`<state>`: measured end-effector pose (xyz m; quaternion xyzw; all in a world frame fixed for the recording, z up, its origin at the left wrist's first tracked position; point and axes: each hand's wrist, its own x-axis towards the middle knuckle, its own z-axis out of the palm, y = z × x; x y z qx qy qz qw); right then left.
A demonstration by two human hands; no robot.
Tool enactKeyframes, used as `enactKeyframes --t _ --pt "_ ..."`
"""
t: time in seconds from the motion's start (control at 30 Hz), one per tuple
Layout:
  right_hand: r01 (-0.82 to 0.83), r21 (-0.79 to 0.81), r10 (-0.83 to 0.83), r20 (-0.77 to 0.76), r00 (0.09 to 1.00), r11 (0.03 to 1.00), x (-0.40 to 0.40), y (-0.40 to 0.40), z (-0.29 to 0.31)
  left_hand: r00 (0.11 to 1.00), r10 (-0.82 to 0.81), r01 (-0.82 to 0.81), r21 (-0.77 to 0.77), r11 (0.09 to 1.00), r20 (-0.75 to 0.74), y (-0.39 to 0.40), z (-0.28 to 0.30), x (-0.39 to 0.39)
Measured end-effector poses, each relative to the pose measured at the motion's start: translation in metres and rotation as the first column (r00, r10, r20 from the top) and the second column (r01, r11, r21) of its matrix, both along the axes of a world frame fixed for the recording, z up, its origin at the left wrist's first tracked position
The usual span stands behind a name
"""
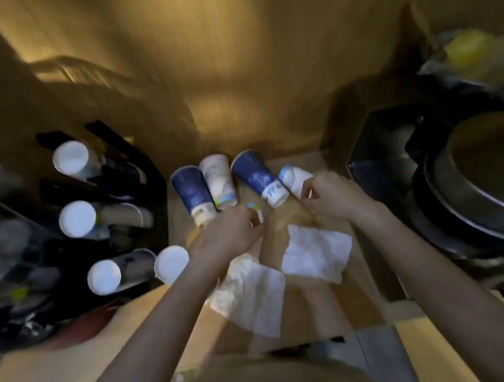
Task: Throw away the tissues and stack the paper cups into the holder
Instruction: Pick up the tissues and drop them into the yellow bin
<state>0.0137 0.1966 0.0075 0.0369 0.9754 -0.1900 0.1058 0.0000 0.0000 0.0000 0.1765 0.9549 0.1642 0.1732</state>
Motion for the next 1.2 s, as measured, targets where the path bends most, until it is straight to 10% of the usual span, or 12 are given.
enactKeyframes --t 0.23,0.73,1.2 --pt "-0.11 0.1 0.07 0.338 0.938 0.989 0.037 0.006 -0.096 0.973 0.001 0.036 -0.152 0.988 0.233 -0.008 -0.087 0.045" --pt "-0.188 0.22 0.149 0.185 0.971 0.957 0.086 -0.005 -0.155 0.986 0.164 -0.164 -0.199 0.966 -0.013 -0.039 -0.166 0.12" --pt "-0.056 -0.503 0.165 0.176 0.971 0.862 0.108 -0.124 -0.138 0.727 0.657 -0.683 0.301 0.666 0.197 -0.121 -0.135 0.181"
